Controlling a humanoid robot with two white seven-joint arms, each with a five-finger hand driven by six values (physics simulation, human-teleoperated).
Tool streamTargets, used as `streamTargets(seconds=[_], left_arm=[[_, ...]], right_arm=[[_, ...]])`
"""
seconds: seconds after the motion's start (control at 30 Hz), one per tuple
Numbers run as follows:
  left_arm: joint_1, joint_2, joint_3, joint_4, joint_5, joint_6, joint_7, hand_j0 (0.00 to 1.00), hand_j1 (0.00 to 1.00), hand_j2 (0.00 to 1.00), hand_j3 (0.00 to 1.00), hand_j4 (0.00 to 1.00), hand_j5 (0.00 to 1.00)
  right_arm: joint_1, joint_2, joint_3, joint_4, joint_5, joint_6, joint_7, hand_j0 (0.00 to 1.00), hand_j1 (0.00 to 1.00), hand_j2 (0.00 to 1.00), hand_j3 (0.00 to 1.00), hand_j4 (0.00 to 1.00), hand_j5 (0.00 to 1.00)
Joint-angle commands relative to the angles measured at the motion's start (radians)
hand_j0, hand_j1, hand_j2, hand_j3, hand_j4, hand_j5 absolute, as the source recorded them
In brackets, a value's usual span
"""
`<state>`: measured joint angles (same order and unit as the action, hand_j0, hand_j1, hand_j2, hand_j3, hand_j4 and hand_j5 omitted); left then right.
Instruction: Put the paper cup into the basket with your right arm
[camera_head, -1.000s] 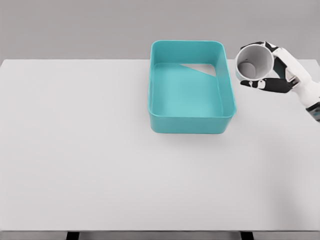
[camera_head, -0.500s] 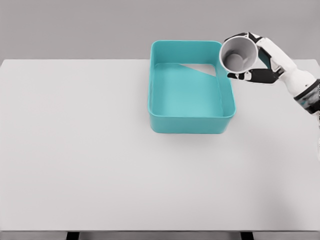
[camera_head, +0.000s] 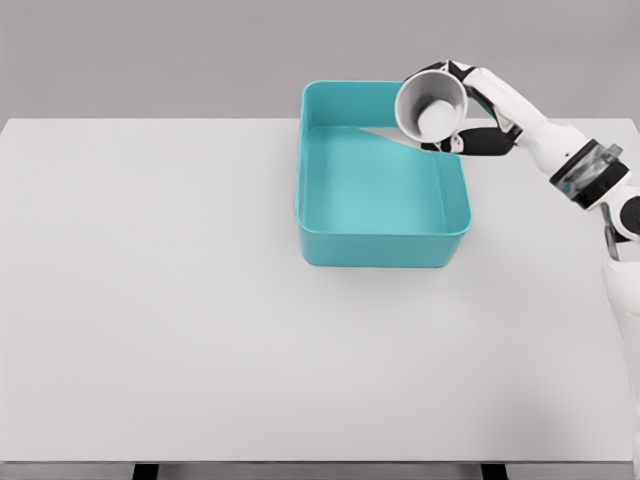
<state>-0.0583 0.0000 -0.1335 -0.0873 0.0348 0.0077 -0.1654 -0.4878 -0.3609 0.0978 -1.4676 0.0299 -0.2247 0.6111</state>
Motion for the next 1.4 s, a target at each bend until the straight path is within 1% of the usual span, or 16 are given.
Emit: streamTargets(seconds=[0.0, 0.13, 0.23, 0.33, 0.47, 0.57, 0.6, 0.67, 0.8, 0.93, 1.0, 1.1, 1.37], left_arm=[[0.000, 0.000, 0.000, 0.000, 0.000, 0.000, 0.000, 1.00, 1.00, 1.00, 1.00, 1.00, 1.00], [0.000, 0.000, 0.000, 0.000, 0.000, 0.000, 0.000, 1.00, 1.00, 1.00, 1.00, 1.00, 1.00], [0.000, 0.000, 0.000, 0.000, 0.000, 0.000, 0.000, 1.00, 1.00, 1.00, 1.00, 1.00, 1.00], [0.000, 0.000, 0.000, 0.000, 0.000, 0.000, 0.000, 1.00, 1.00, 1.00, 1.00, 1.00, 1.00], [0.000, 0.000, 0.000, 0.000, 0.000, 0.000, 0.000, 1.00, 1.00, 1.00, 1.00, 1.00, 1.00], [0.000, 0.000, 0.000, 0.000, 0.000, 0.000, 0.000, 1.00, 1.00, 1.00, 1.00, 1.00, 1.00], [0.000, 0.000, 0.000, 0.000, 0.000, 0.000, 0.000, 1.00, 1.00, 1.00, 1.00, 1.00, 1.00], [0.000, 0.000, 0.000, 0.000, 0.000, 0.000, 0.000, 1.00, 1.00, 1.00, 1.00, 1.00, 1.00], [0.000, 0.000, 0.000, 0.000, 0.000, 0.000, 0.000, 1.00, 1.00, 1.00, 1.00, 1.00, 1.00], [0.000, 0.000, 0.000, 0.000, 0.000, 0.000, 0.000, 1.00, 1.00, 1.00, 1.00, 1.00, 1.00], [0.000, 0.000, 0.000, 0.000, 0.000, 0.000, 0.000, 1.00, 1.00, 1.00, 1.00, 1.00, 1.00], [0.000, 0.000, 0.000, 0.000, 0.000, 0.000, 0.000, 1.00, 1.00, 1.00, 1.00, 1.00, 1.00], [0.000, 0.000, 0.000, 0.000, 0.000, 0.000, 0.000, 1.00, 1.00, 1.00, 1.00, 1.00, 1.00]], right_arm=[[-0.002, 0.000, 0.014, 0.000, 0.030, 0.002, 0.000, 0.63, 0.63, 0.63, 0.63, 0.63, 0.63], [-0.032, -0.003, 0.059, 0.000, 0.056, 0.004, 0.000, 0.63, 0.63, 0.63, 0.63, 0.63, 0.63], [-0.060, -0.007, 0.088, -0.002, 0.079, 0.022, 0.000, 0.63, 0.63, 0.63, 0.63, 0.63, 0.63], [-0.081, -0.035, 0.123, -0.003, 0.087, 0.044, 0.000, 0.63, 0.63, 0.63, 0.63, 0.63, 0.63], [-0.095, -0.073, 0.158, -0.002, 0.088, 0.047, 0.000, 0.63, 0.63, 0.63, 0.63, 0.63, 0.63], [-0.095, -0.087, 0.166, -0.003, 0.094, 0.057, 0.000, 0.63, 0.63, 0.63, 0.63, 0.63, 0.63], [-0.104, -0.093, 0.186, -0.003, 0.108, 0.071, 0.000, 0.63, 0.63, 0.63, 0.63, 0.63, 0.63], [-0.127, -0.093, 0.221, -0.002, 0.116, 0.087, 0.000, 0.63, 0.63, 0.63, 0.63, 0.63, 0.63], [-0.133, -0.093, 0.246, -0.002, 0.153, 0.088, 0.000, 0.63, 0.63, 0.63, 0.63, 0.63, 0.63], [-0.166, -0.095, 0.306, 0.000, 0.186, 0.088, 0.000, 0.63, 0.63, 0.63, 0.63, 0.63, 0.63], [-0.170, -0.095, 0.321, 0.000, 0.205, 0.090, 0.000, 0.63, 0.63, 0.63, 0.63, 0.63, 0.63], [-0.186, -0.108, 0.365, 0.003, 0.223, 0.116, 0.000, 0.63, 0.63, 0.63, 0.63, 0.63, 0.63], [-0.207, -0.119, 0.422, 0.012, 0.274, 0.127, 0.000, 0.64, 0.64, 0.64, 0.64, 0.64, 0.64]])
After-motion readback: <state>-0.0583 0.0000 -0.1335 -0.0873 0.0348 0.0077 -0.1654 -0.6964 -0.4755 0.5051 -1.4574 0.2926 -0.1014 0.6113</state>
